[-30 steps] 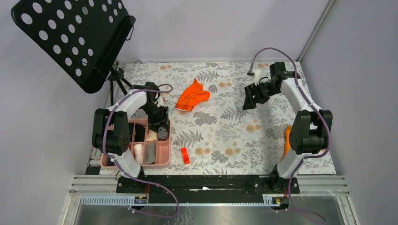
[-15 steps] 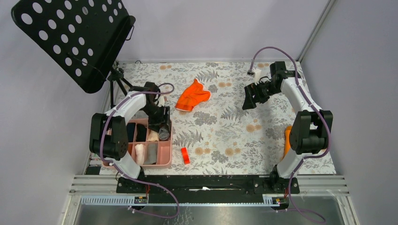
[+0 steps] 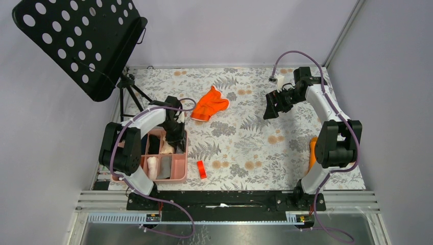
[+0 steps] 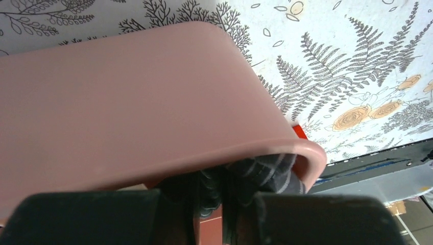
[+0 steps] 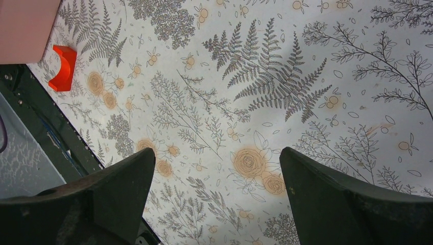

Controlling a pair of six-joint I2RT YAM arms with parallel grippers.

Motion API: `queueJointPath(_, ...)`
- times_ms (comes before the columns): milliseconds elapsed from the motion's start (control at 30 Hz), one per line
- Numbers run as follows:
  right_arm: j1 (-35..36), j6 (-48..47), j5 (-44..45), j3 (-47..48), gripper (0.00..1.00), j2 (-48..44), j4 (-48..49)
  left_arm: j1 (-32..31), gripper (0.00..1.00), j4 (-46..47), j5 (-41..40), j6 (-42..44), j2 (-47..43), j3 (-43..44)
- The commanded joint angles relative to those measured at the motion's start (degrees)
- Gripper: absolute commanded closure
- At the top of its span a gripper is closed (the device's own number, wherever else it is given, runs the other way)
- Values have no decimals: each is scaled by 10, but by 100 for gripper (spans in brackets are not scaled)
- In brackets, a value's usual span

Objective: Roll the underwear
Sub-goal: Place the underwear at the center of the board.

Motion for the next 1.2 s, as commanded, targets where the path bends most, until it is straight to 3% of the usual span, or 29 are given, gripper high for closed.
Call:
queueJointPath(0,-1,2,-13,9,0,-27,-13,-7,84,65,-37,-7,15,-10)
queueJointPath(100,-2,0,-11,8,1,-27,-12,-6,64,54,-27,-2,9,3)
queueJointPath(267,-1,-1,-11,9,0,-27,-12,-2,52,0,13,33,0,51)
queueJointPath(867,-1,2,-21,23,0,-15,-12,7,46,-56,-9,94,-70,140)
queueJointPath(967,-1,2,-22,22,0,-14,-12,4,49,-20,-4,104,-86,150)
queueJointPath(1167,-1,4,-22,25,0,-15,-13,1,84,67,-13,119,-89,92)
